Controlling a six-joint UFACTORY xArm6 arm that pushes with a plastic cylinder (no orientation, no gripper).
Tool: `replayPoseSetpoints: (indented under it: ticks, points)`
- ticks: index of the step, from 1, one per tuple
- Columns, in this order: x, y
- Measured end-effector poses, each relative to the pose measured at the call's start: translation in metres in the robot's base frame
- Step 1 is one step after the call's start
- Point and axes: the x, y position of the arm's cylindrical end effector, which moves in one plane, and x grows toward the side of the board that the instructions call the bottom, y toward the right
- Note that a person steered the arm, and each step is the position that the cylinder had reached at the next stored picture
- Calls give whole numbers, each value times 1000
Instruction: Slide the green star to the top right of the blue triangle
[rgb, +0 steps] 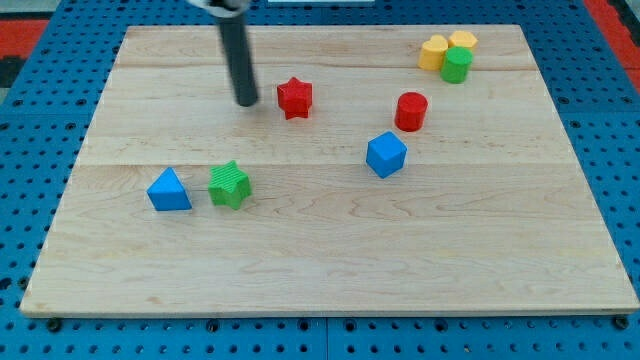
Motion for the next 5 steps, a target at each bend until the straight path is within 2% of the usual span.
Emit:
replayPoseSetpoints:
  ticks: [1, 2, 4, 5]
  points:
    - [10, 32]
    - [28, 22]
    - [28, 17]
    - [50, 17]
